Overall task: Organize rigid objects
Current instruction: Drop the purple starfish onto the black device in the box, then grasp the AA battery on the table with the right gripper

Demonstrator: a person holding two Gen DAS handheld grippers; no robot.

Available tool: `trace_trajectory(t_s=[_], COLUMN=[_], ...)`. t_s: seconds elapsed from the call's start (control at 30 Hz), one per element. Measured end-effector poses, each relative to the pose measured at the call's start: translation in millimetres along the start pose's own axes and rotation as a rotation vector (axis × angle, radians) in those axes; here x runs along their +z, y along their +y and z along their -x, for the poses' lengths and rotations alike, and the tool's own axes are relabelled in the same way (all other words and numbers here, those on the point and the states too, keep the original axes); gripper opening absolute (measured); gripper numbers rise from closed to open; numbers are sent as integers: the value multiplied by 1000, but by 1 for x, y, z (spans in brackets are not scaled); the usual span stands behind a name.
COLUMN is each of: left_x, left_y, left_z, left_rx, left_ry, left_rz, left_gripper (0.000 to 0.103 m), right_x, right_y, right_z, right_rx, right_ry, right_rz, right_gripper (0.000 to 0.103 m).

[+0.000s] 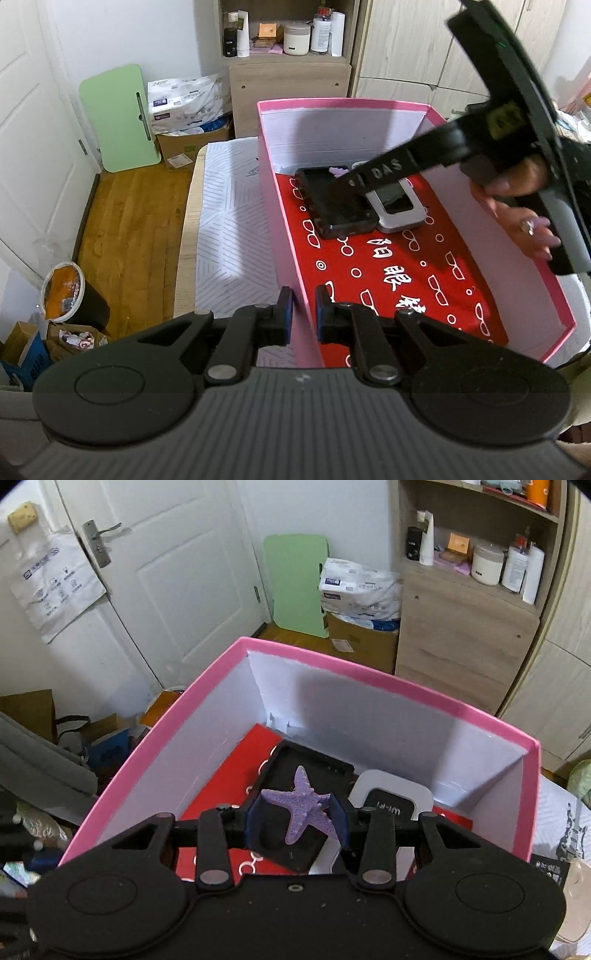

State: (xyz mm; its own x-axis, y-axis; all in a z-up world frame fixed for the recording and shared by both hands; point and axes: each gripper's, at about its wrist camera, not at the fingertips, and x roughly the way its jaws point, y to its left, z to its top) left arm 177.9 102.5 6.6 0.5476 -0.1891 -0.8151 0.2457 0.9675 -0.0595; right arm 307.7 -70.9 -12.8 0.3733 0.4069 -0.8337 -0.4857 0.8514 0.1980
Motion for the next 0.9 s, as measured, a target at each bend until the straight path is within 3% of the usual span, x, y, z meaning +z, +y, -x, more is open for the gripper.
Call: trace_trajectory(t_s=[0.1,0.23,0.43,0.5,0.7,0.9], left_x=[-1,-1,1,1,-1,0], left_y=[0,2,-2,-2,-2,-6], left_z=[0,1,0,0,0,0], left_rx=[0,-4,9,12,21,31], left_ry=[-3,2,2,4,-2,-4], left_rz=[1,11,3,4,-2,-11], left_gripper=[11,11,11,11,11,11], right_x=[3,5,-26,-38,-85,-139], right_y=[-9,-25,-30,-32,-49,-77], right_z=[2,26,103,128,175,194], right_rx=[57,140,271,278,125,-7], right_ry=[-1,-72,-204,-221,-248,-282], right_rz=[-82,-175,-121,-104,-30,-19], right_gripper=[46,53,53,54,55,55])
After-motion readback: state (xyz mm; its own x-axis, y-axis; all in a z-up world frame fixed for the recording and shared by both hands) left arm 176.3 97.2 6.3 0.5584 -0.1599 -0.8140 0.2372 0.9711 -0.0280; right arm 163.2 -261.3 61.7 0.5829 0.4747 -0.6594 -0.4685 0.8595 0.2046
